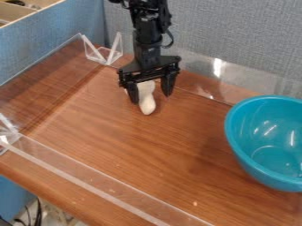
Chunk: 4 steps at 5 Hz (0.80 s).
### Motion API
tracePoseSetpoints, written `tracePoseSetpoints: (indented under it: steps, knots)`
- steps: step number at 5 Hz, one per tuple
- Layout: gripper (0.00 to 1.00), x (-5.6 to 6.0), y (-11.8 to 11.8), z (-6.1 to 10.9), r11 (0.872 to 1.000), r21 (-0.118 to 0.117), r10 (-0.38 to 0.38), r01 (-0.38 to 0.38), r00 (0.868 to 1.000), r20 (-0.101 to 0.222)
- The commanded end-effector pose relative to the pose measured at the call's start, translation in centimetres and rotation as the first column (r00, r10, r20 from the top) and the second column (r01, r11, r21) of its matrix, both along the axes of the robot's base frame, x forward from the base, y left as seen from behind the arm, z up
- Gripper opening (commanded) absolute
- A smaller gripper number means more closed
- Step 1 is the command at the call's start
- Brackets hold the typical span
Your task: Put the mushroom in the blue bowl
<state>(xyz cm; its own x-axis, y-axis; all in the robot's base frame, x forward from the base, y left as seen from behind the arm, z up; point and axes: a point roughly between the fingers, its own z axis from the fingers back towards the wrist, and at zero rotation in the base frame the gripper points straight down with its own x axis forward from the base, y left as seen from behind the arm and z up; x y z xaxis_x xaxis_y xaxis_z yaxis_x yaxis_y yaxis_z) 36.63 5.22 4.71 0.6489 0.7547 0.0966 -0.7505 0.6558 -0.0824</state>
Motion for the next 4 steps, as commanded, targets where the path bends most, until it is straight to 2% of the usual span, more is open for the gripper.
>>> tracePoseSetpoints:
  steps: [1,2,3,4]
  knots:
    - [1.0,0.9,0.1,1.7,1.0,0.015,-0.004,0.003,0.998,0.059]
    - [0.0,0.9,0.2,1.2,1.0,0.016,0.001,-0.001,0.999,0.052]
    - [0.0,0.8,0.3,1.5,1.0,0.011,-0.009,0.009,0.999,0.054]
    - [0.0,0.6,0.6,2.6,1.0,-0.003,-0.002,0.002,0.998,0.068]
